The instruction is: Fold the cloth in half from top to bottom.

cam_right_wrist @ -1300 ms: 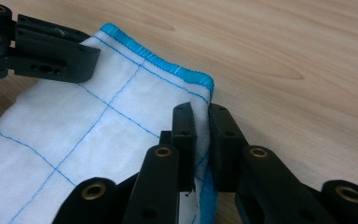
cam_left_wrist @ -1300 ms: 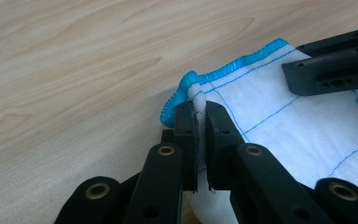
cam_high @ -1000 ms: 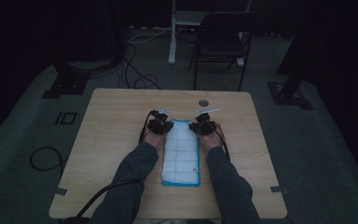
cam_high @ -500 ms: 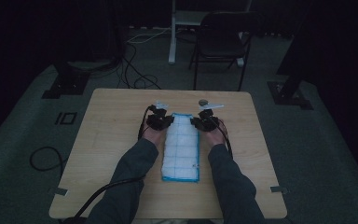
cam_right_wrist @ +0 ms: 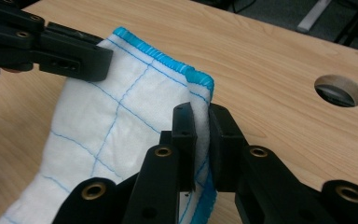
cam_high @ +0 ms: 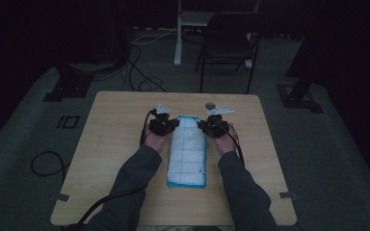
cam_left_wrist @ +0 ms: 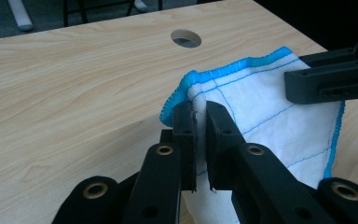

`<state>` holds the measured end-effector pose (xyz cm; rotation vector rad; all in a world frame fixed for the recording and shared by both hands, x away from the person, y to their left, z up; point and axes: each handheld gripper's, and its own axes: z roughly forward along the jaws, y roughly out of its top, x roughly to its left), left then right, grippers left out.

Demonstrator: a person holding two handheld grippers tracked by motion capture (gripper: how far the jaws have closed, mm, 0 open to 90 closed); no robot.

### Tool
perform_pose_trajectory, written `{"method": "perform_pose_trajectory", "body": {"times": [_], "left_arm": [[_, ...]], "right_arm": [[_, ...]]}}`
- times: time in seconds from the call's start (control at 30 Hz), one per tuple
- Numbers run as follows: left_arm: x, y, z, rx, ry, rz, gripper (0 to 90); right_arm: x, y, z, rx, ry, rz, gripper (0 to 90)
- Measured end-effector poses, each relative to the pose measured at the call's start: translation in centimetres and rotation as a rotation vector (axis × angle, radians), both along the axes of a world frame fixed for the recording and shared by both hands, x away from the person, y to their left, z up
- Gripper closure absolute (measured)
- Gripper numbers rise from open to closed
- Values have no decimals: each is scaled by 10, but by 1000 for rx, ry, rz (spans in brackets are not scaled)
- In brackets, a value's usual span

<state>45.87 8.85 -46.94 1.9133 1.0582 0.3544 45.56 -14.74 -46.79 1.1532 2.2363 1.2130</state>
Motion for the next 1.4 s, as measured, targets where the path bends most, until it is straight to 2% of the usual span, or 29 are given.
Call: {"method": "perform_pose_trajectory", "body": {"times": [0.33, 0.67, 1.23, 1.4], "left_arm": [[-21, 5, 4, -12, -31, -20, 843], [-38, 9, 8, -24, -47, -31, 845], [-59, 12, 2, -42, -49, -48, 845], [-65, 13, -1, -44, -49, -50, 844]], "right_arm": [[-20, -3, 0, 32, -31, 19, 830], [-36, -1, 5, 17, -56, 47, 829], [-55, -4, -3, 21, -48, 64, 827], [-62, -4, -6, 39, -43, 67, 826]]}}
